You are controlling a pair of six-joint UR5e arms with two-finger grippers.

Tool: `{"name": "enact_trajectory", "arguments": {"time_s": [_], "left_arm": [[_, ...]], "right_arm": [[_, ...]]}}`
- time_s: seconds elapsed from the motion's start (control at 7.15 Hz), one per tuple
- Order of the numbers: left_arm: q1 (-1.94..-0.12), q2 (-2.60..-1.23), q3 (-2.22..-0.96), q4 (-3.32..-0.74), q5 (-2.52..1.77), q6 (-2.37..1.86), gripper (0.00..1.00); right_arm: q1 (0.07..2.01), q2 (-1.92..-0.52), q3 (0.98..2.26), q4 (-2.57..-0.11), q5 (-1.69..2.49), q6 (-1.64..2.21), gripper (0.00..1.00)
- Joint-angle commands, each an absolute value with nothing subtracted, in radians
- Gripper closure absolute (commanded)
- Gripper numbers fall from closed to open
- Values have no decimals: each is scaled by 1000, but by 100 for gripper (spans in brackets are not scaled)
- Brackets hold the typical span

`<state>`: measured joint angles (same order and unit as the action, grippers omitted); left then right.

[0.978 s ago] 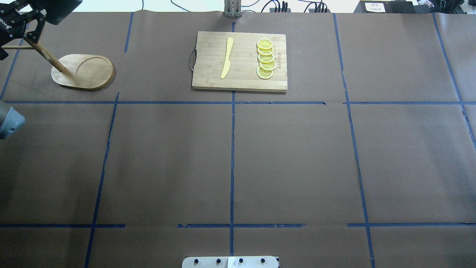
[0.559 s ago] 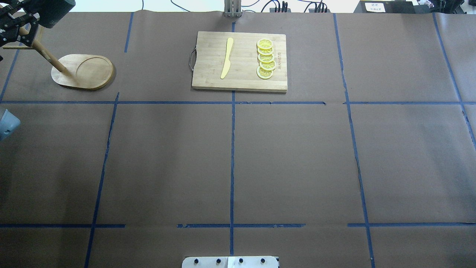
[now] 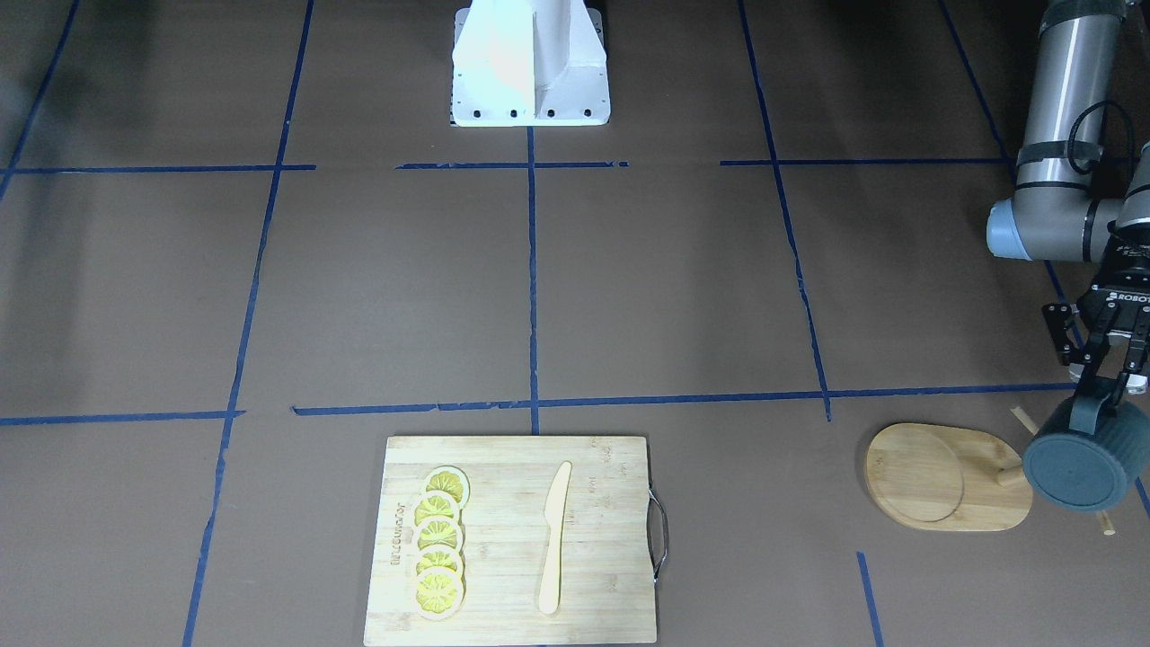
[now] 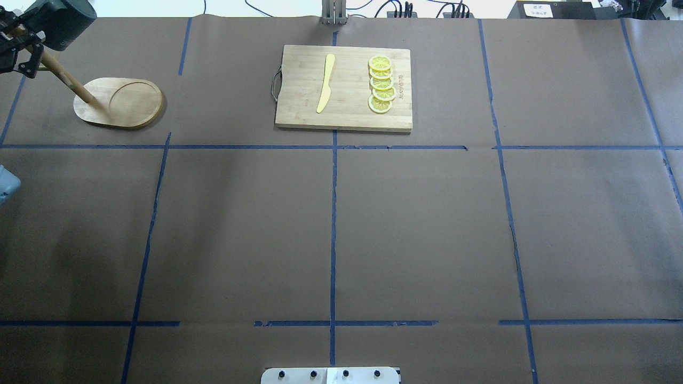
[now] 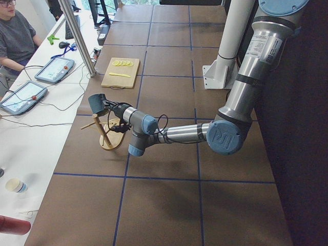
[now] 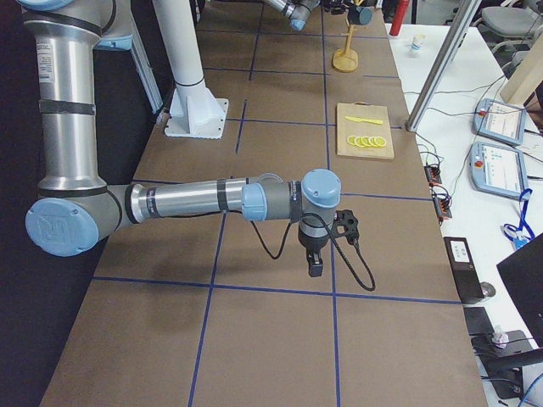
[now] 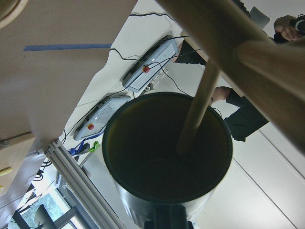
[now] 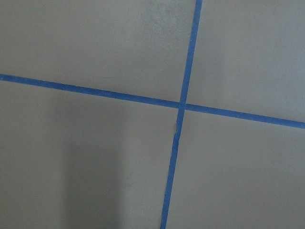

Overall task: Hang cup on storage rack
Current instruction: 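Hook the mug handle onto a rack peg with the left gripper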

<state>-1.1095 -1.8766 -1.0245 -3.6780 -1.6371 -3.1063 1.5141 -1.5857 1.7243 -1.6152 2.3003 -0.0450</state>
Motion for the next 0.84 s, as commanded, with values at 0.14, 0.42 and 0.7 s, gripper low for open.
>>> {"name": "enact_trajectory", "arguments": {"time_s": [0.14, 0.42, 0.7], "left_arm": [[-1108, -1875, -968, -3723, -1638, -3106, 98], [-1103, -1876, -959, -3723, -1637, -3100, 57], [-1103, -1878, -960, -3723, -1637, -3100, 0]], "right_arm": [[1514, -1582, 1726, -1615, 2299, -44, 0], [1514, -1582, 1724, -1615, 2299, -44, 0], [1514, -1582, 1724, -1615, 2299, -44, 0]]}}
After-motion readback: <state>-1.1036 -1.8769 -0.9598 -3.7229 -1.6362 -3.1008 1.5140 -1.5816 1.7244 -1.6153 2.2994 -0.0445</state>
